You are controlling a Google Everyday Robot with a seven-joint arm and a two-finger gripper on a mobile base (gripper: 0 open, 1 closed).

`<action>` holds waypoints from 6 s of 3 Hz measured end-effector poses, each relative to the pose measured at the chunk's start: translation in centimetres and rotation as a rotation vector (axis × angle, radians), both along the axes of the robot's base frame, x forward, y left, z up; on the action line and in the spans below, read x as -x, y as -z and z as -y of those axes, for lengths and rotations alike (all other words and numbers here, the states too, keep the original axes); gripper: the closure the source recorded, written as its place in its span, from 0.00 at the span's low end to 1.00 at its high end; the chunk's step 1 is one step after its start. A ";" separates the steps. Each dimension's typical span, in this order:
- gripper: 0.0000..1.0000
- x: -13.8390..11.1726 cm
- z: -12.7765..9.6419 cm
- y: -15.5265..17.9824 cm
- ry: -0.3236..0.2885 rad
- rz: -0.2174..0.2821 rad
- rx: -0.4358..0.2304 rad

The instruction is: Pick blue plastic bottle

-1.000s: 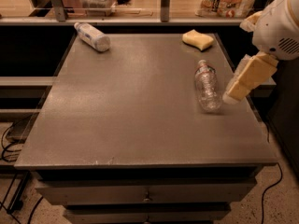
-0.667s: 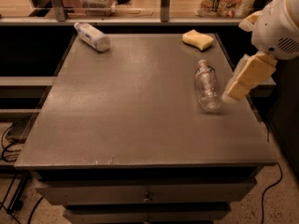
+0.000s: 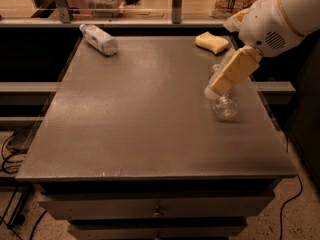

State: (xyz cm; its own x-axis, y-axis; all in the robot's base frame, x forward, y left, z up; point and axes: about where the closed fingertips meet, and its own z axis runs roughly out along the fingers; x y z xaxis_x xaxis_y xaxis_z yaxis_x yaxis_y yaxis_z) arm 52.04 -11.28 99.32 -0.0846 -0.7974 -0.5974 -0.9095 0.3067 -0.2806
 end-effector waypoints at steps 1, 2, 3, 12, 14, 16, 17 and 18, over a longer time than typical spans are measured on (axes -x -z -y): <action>0.00 -1.8 -4.0 -0.5 -0.061 0.009 -0.089; 0.00 -3.8 -7.3 -0.5 -0.092 0.014 -0.145; 0.00 -6.0 -9.9 -0.5 -0.101 0.021 -0.193; 0.00 -18.7 -20.6 8.9 0.117 0.052 -0.488; 0.00 -22.6 -24.5 10.6 0.105 0.044 -0.533; 0.00 -26.6 -26.8 12.0 0.132 0.036 -0.576; 0.00 -28.3 -27.9 12.2 0.137 0.042 -0.595; 0.00 -30.0 -28.8 12.4 0.156 0.047 -0.630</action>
Offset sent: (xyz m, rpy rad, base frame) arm 0.0653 0.1119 0.0049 0.2180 -0.0181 0.1223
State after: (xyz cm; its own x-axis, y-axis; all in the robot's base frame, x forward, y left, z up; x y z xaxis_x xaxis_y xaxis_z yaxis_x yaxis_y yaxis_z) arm 82.04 17.49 86.93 -0.1335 -0.2738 -0.9525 -0.8319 0.5533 -0.0425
